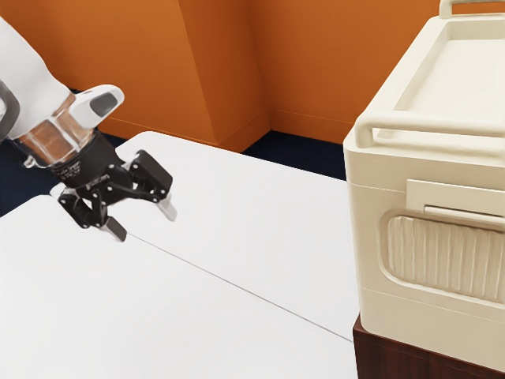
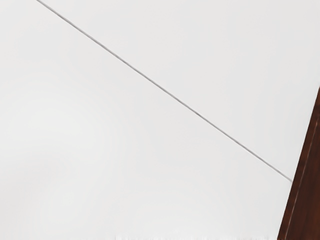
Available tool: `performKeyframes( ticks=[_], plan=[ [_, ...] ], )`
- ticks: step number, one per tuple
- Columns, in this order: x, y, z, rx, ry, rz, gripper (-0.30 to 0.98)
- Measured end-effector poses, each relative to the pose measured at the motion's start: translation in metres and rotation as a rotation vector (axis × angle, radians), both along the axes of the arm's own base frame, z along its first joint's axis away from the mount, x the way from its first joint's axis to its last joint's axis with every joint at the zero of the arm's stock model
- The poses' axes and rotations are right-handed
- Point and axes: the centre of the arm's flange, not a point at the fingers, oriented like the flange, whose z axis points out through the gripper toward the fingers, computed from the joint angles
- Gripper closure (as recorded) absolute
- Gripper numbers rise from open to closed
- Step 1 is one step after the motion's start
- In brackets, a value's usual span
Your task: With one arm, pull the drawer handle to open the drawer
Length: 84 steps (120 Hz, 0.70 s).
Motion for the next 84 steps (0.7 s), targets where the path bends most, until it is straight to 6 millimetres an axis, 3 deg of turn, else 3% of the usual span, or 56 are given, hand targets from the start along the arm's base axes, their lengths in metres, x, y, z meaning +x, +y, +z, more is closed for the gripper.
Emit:
performKeyframes(
  ticks=[38,63,84],
  plan=[
    [0.007,-0.025,-0.02,-0.037,0.072,-0.089,0.0],
    [0.057,-0.044,-0.03,-0.056,0.055,-0.11,0.0],
    [0.087,-0.07,-0.039,-0.077,0.036,-0.138,0.0]
  ],
)
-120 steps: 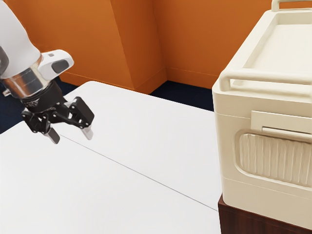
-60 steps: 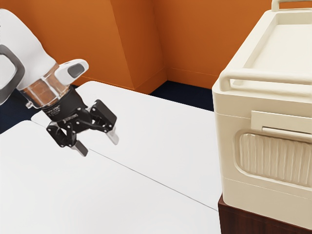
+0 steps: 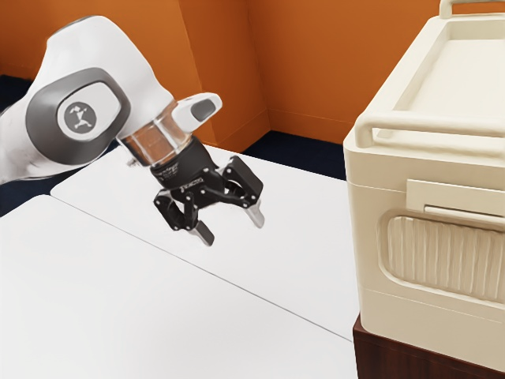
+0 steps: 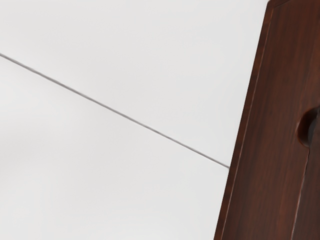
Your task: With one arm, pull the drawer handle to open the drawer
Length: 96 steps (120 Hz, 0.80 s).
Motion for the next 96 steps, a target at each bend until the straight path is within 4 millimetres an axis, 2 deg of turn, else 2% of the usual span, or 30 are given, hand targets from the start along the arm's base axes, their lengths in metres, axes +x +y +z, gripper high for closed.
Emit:
performKeyframes(
  ticks=[32,96],
  plan=[
    [0.021,-0.042,-0.025,-0.02,0.029,-0.058,0.0],
    [0.077,-0.081,-0.055,-0.075,0.033,-0.089,0.0]
  ],
)
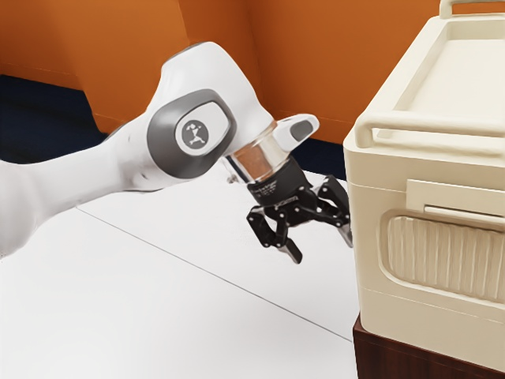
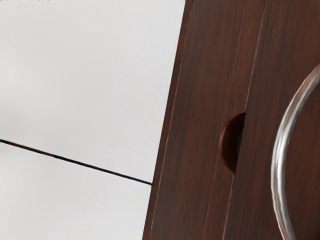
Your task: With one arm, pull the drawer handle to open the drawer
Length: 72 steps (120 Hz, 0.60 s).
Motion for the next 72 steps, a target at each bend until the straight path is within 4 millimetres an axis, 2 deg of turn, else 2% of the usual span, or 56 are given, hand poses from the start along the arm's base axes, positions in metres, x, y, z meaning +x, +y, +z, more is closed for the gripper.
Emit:
performKeyframes(
  ticks=[16,53,72],
  plan=[
    [0.009,-0.01,-0.007,-0.016,-0.018,0.003,0.0],
    [0.019,-0.019,-0.019,-0.048,-0.029,0.021,0.0],
    [0.019,-0.015,-0.02,-0.06,-0.034,0.037,0.0]
  ],
)
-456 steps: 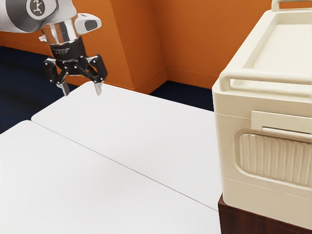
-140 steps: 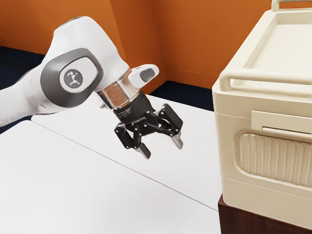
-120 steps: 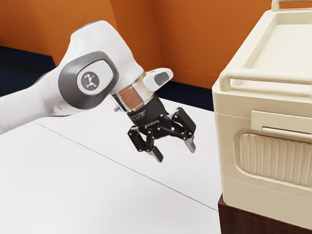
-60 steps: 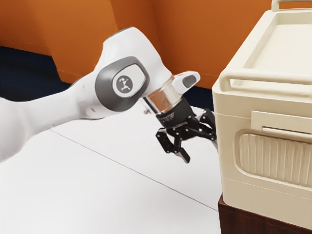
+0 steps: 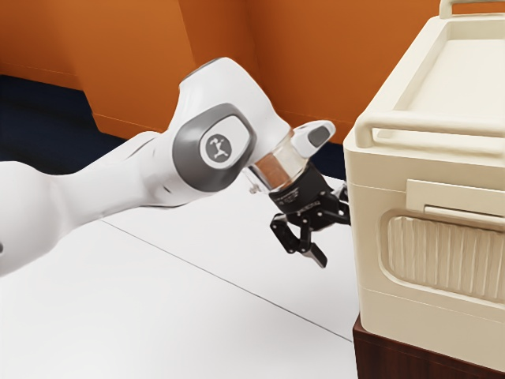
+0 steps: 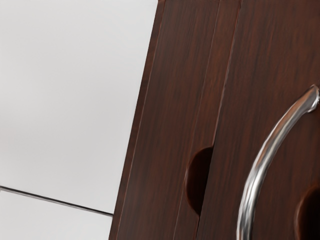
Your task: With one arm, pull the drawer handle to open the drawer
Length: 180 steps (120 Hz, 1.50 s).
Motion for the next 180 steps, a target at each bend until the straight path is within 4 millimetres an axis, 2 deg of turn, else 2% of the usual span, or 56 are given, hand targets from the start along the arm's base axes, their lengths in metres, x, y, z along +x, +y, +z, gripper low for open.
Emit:
performKeyframes(
  ticks=[32,112,159,180],
  plan=[
    [-0.006,0.009,-0.007,-0.039,0.008,0.043,0.0],
    [0.006,-0.001,-0.034,-0.067,0.023,0.065,0.0],
    [-0.002,0.01,-0.028,-0.057,0.026,0.073,0.0],
    [-0.015,0.023,-0.026,-0.045,0.033,0.085,0.0]
  ],
)
